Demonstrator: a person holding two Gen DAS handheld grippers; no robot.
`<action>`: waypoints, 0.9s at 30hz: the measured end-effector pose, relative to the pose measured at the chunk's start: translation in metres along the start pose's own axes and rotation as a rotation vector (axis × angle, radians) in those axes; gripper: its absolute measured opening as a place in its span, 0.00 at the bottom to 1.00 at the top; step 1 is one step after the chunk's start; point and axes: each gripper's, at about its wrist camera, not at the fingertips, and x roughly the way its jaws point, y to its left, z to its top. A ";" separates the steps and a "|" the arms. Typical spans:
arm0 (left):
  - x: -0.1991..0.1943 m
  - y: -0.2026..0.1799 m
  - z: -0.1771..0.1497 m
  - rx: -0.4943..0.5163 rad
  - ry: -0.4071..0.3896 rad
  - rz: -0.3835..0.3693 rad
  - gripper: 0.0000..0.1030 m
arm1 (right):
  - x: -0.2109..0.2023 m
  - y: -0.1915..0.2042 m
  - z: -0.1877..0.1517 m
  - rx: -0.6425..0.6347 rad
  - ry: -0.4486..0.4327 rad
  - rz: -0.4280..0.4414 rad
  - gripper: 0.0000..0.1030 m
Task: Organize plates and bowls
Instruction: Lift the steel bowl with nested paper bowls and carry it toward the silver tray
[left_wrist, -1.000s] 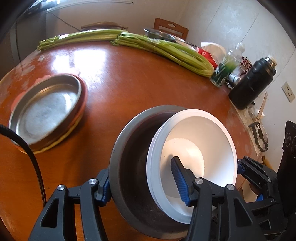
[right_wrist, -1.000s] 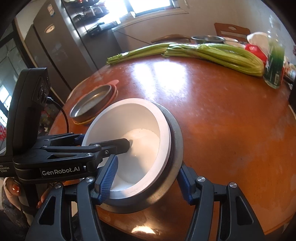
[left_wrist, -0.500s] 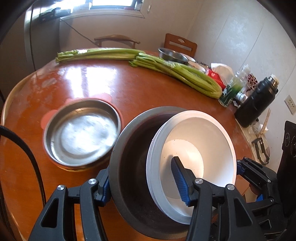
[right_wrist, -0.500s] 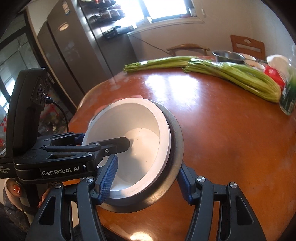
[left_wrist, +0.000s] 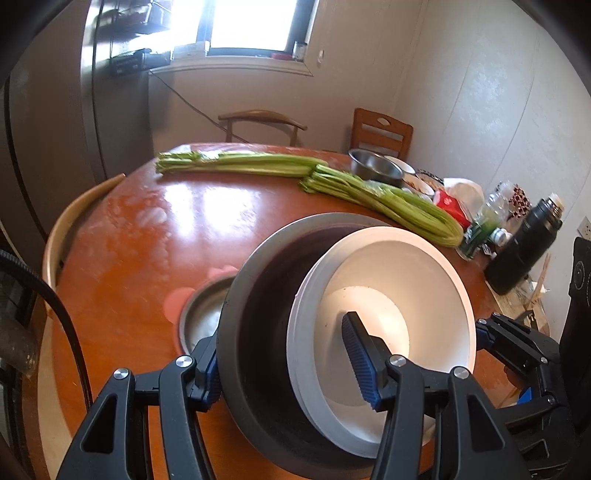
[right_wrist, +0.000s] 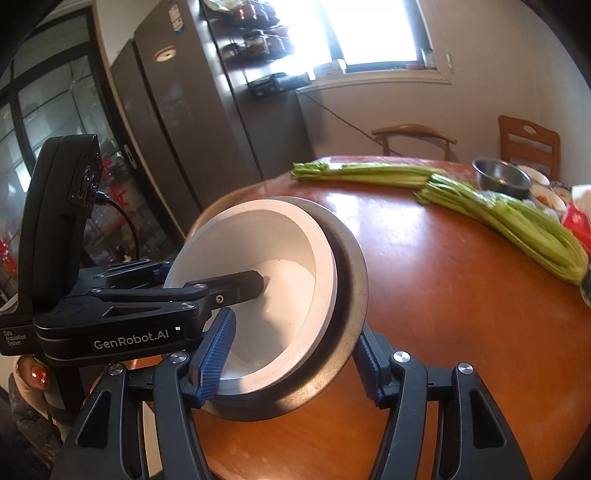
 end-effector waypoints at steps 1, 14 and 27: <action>-0.002 0.004 0.003 -0.006 -0.004 0.004 0.55 | 0.002 0.002 0.003 -0.003 0.000 0.004 0.62; 0.023 0.053 0.021 -0.071 0.019 0.020 0.55 | 0.055 0.014 0.027 -0.049 0.067 0.023 0.62; 0.083 0.078 0.006 -0.127 0.136 -0.006 0.55 | 0.108 -0.005 0.015 0.006 0.205 0.027 0.62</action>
